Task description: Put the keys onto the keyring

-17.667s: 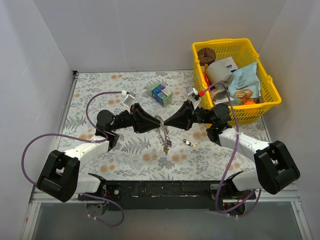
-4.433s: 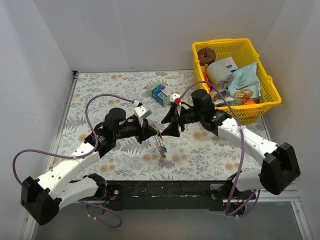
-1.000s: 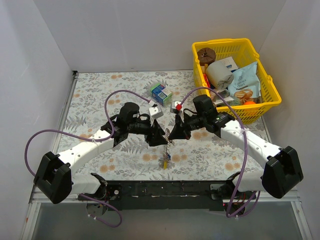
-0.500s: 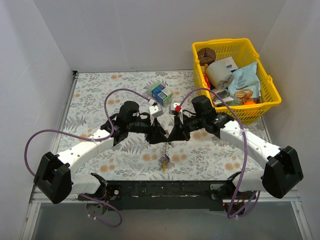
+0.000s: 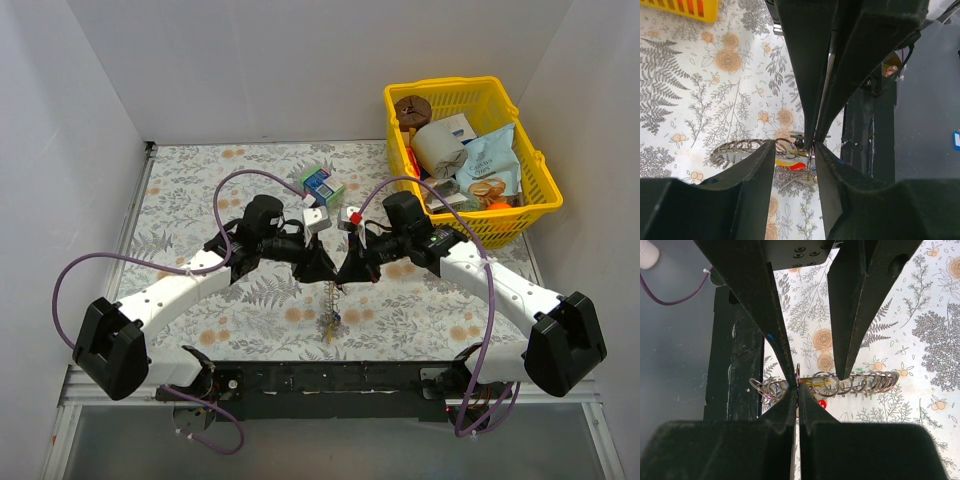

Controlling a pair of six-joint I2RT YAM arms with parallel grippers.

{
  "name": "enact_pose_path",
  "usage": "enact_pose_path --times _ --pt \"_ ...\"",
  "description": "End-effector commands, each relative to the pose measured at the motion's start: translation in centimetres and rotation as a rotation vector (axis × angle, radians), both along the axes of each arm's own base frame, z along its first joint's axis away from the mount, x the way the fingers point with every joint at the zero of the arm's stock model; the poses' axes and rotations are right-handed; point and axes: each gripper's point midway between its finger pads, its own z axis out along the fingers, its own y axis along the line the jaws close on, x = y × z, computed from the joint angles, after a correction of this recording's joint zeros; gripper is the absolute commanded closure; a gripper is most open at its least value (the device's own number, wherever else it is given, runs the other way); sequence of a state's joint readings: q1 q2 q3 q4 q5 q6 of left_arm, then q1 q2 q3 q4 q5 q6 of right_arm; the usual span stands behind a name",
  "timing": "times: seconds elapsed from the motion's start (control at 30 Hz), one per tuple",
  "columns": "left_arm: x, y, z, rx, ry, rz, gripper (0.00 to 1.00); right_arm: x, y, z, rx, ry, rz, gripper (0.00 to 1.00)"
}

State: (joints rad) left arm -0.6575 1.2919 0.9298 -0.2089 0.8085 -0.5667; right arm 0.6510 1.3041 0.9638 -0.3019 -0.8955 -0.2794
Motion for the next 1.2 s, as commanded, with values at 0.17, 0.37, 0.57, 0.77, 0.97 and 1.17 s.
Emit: enact_pose_path --times 0.17,0.37,0.57,0.77,0.97,1.17 --pt "-0.9 0.0 0.2 0.018 0.016 -0.068 0.65 -0.9 0.2 1.7 0.06 -0.04 0.044 0.99" --pt "-1.2 -0.2 0.2 0.01 0.037 -0.085 0.67 -1.0 0.2 1.8 0.063 -0.037 0.046 0.99" --pt "-1.3 -1.1 0.9 -0.014 0.109 -0.107 0.72 -0.9 0.2 1.8 0.062 -0.044 0.04 0.99" --pt "-0.7 -1.7 -0.3 0.037 0.218 -0.092 1.0 -0.8 0.2 1.7 0.059 -0.043 0.034 0.99" --pt "-0.7 -1.6 -0.6 0.051 0.221 -0.104 1.0 -0.5 0.2 1.7 0.055 -0.053 0.019 0.99" --pt "-0.4 -1.6 -0.2 0.04 0.2 -0.068 1.0 -0.2 0.2 1.6 0.051 -0.061 -0.002 0.99"
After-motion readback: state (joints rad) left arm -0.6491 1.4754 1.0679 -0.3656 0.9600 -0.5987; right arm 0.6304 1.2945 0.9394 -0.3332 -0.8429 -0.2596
